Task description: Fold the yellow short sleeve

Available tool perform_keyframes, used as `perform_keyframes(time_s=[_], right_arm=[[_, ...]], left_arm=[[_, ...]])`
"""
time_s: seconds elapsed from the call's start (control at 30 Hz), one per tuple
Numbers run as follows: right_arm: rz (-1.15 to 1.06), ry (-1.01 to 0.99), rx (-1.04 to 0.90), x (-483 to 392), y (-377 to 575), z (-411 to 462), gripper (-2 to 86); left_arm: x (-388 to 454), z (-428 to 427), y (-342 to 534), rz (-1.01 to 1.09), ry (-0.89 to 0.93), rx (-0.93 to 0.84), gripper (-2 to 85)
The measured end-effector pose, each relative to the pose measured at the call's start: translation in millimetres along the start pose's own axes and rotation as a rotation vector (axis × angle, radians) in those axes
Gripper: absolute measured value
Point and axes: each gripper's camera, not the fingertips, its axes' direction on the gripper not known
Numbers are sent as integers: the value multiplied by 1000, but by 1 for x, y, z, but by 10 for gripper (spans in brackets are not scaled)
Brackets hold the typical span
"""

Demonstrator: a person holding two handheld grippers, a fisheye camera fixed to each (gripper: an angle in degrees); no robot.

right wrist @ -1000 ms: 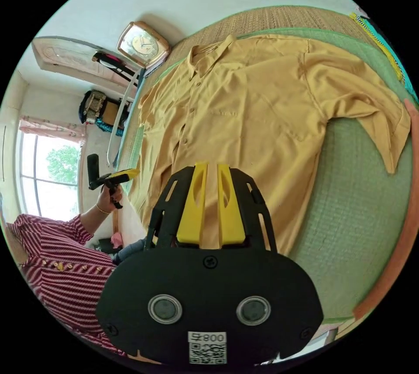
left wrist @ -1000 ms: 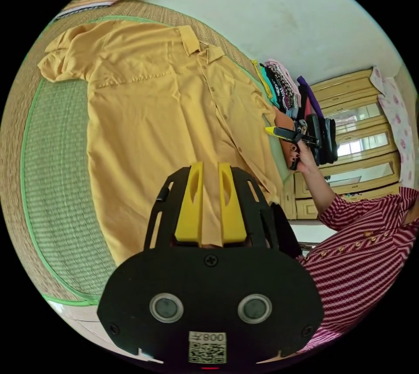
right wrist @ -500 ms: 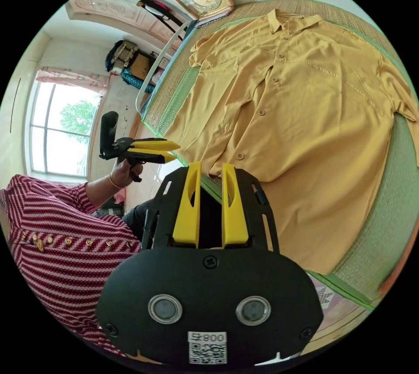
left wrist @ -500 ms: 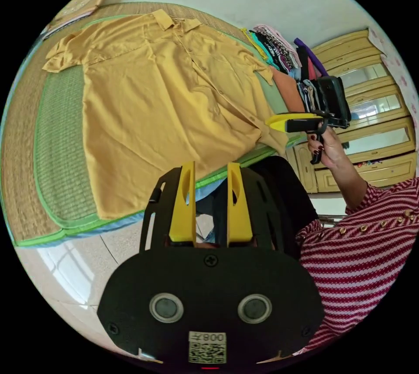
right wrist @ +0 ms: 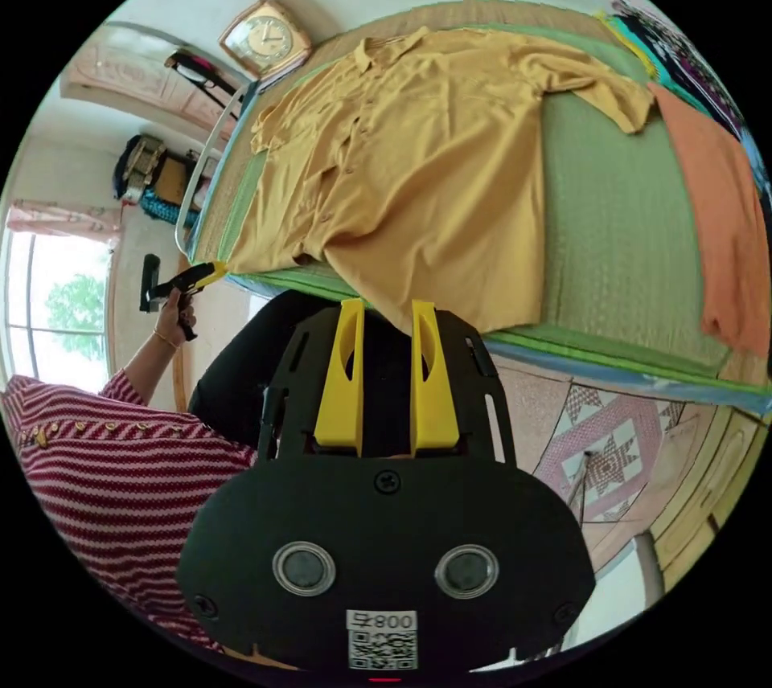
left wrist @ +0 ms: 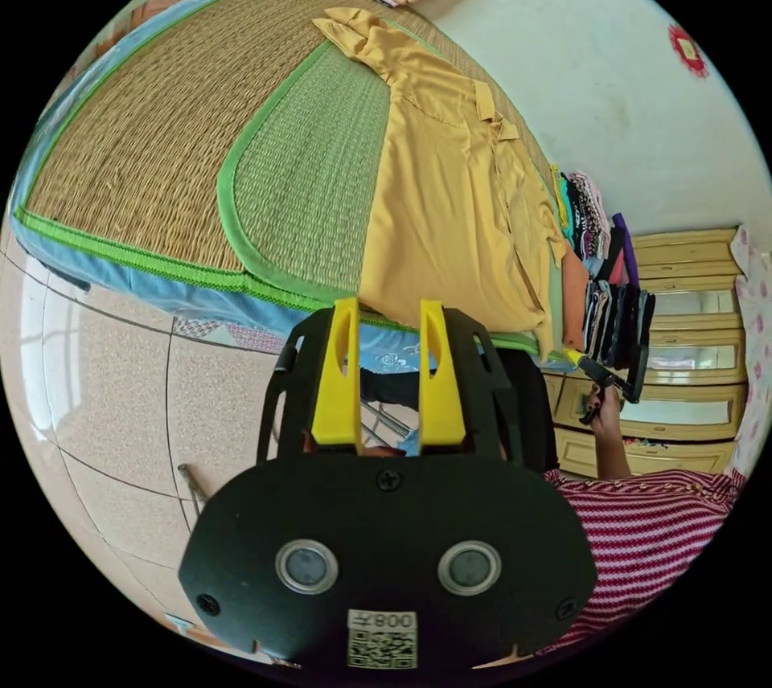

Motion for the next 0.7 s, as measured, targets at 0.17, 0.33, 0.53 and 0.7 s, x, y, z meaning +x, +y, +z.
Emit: perform_keyframes(time_s=[0.17, 0.33, 0.53, 0.7], right_arm=[[196, 19, 34, 56, 31, -20, 96], [267, -109, 34, 76, 33, -18, 101], [124, -152, 15, 20, 18, -16, 98], [-132, -73, -23, -70, -15, -4, 101]], left_arm=[[-11, 45, -9, 15, 25, -26, 46], [-17, 72, -14, 44, 83, 3, 12], [-16, 82, -10, 113, 169, 125, 5], [-32, 122, -5, 96, 211, 148, 3]])
